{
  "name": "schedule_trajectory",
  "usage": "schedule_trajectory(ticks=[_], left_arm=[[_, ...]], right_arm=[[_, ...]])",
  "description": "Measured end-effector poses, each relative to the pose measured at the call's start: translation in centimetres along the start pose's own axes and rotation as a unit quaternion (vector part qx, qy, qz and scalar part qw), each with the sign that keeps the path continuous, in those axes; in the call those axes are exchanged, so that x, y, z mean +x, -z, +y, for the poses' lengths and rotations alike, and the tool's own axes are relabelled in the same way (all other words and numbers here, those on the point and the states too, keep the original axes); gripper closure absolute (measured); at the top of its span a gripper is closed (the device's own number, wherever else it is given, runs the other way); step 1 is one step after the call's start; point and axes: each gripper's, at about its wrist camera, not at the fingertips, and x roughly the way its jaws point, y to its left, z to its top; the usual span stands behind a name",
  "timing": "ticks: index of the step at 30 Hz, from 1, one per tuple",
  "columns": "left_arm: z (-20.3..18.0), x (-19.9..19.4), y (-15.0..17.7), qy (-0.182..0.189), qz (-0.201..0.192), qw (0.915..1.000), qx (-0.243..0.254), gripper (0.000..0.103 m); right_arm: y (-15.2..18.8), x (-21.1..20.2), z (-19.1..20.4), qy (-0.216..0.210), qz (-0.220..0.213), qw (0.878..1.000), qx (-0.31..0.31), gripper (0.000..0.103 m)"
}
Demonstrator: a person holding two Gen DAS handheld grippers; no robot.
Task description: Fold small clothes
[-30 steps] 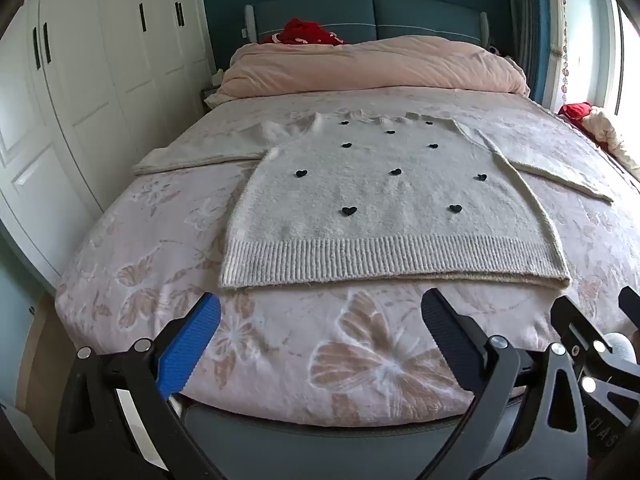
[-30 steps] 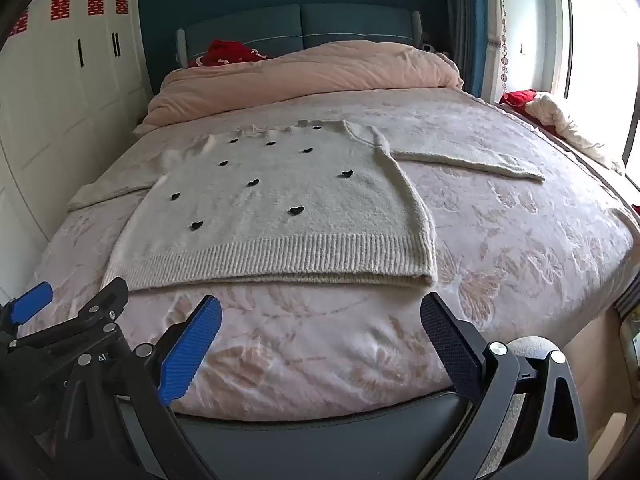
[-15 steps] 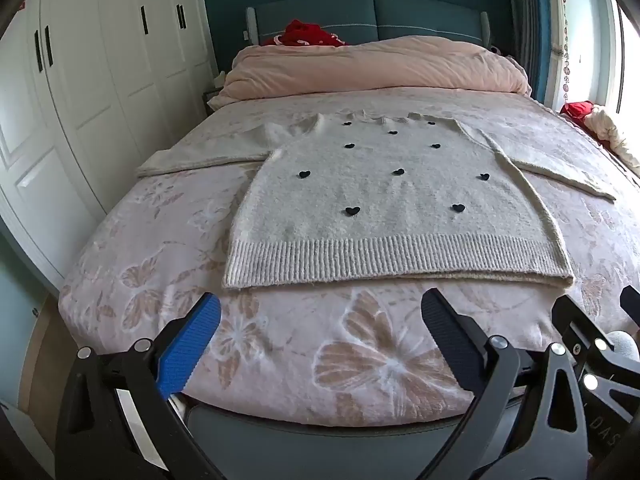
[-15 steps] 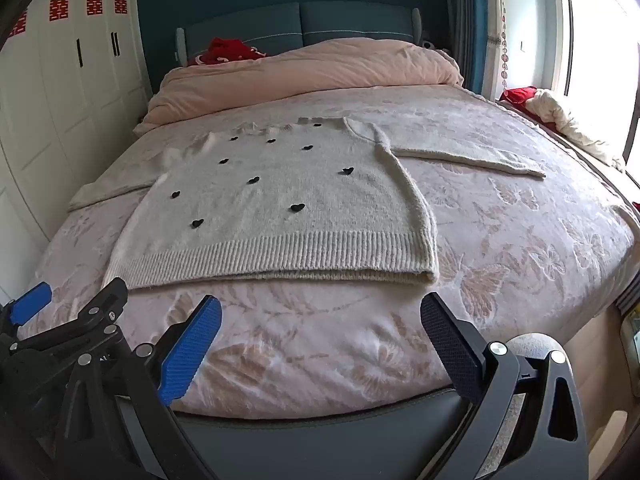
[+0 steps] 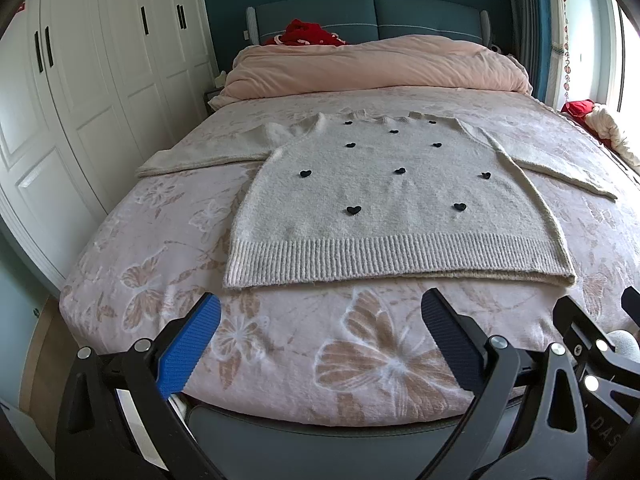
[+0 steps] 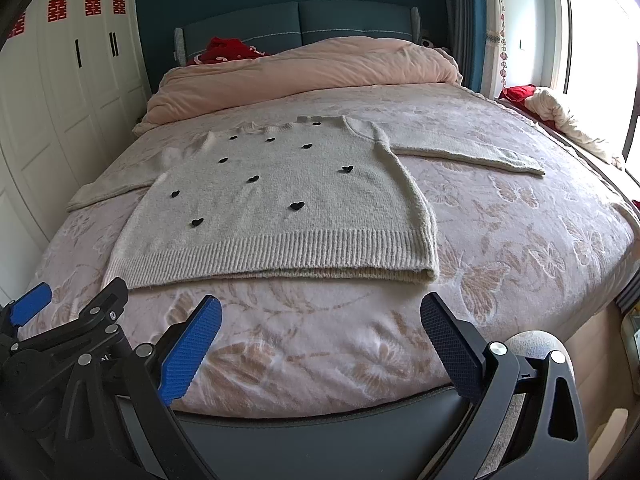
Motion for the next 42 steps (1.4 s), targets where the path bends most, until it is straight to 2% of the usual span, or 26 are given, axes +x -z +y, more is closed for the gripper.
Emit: schedule_trajectory(ticks=[42], left_arm=[[0.00,0.08,0.02,-0.001,0.001,1.0000,0.001,0.005]], right_arm=[[0.40,0.24,-0.08,0.000,0.004,1.000,0.004,0.005]])
